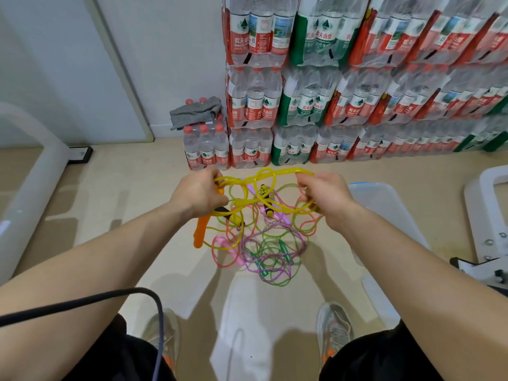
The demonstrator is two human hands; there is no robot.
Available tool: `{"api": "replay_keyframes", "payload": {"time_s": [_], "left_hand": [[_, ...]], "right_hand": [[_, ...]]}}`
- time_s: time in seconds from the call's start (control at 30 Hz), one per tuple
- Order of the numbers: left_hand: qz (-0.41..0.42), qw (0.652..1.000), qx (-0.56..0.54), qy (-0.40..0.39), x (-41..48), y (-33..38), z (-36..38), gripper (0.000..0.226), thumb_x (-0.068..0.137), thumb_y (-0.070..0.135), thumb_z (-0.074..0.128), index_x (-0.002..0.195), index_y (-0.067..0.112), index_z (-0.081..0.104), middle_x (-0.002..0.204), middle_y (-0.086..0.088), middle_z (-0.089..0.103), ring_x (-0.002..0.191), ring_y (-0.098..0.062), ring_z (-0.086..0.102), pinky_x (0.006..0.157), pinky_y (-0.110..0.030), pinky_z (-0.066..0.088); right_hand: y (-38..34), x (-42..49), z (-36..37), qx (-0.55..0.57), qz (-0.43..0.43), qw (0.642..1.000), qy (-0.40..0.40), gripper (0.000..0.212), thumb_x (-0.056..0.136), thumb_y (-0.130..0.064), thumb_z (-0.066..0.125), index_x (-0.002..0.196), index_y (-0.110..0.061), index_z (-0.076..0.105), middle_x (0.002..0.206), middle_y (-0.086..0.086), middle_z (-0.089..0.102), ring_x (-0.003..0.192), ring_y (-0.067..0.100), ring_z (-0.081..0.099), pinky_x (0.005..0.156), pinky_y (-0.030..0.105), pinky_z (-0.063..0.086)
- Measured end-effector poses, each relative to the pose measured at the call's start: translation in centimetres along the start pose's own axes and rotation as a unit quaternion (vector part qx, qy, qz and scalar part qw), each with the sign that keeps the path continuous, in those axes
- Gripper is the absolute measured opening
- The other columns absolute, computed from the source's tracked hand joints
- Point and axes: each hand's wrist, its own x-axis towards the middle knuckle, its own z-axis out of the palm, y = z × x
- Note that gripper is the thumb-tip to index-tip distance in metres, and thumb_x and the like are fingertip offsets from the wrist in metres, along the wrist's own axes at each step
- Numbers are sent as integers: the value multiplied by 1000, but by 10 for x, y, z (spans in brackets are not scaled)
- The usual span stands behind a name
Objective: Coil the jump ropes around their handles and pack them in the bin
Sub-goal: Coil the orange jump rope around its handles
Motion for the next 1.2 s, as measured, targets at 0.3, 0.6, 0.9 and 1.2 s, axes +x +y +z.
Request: {"api": "replay_keyframes", "payload": {"time_s": [0.3,0.6,0.9,1.2], "left_hand": [[-29,998,46,31,3,-16,-16,25,68,23,74,85,20,56,79,-4,65,75,-30,59,62,-36,47],[-65,997,14,40,4,-23,-20,24,70,21,74,87,22,58,76,-2,65,76,-28,61,64,-33,49],[-66,997,-11,39,-1,-16,-19,24,70,20,73,87,19,58,75,-2,64,72,-26,59,59,-33,47],[-2,996,-84,15,-12,25,-9,26,66,21,76,83,17,58,74,-2,67,73,-26,65,63,-39,56]], "right_hand": [[-3,-3,-13,-261,-122,953,-91,20,83,-13,75,95,-26,65,71,-8,54,58,11,50,51,25,38],[19,8,-12,15,-14,995,-96,21,92,-19,73,107,-9,63,69,3,51,44,12,45,47,27,39],[32,3,-14,-522,-95,844,-78,14,81,-26,64,94,-21,61,91,0,63,94,28,61,77,37,53],[14,-25,16,-417,-183,888,-61,57,82,-40,69,129,-20,46,125,3,47,123,27,45,96,40,43]]}}
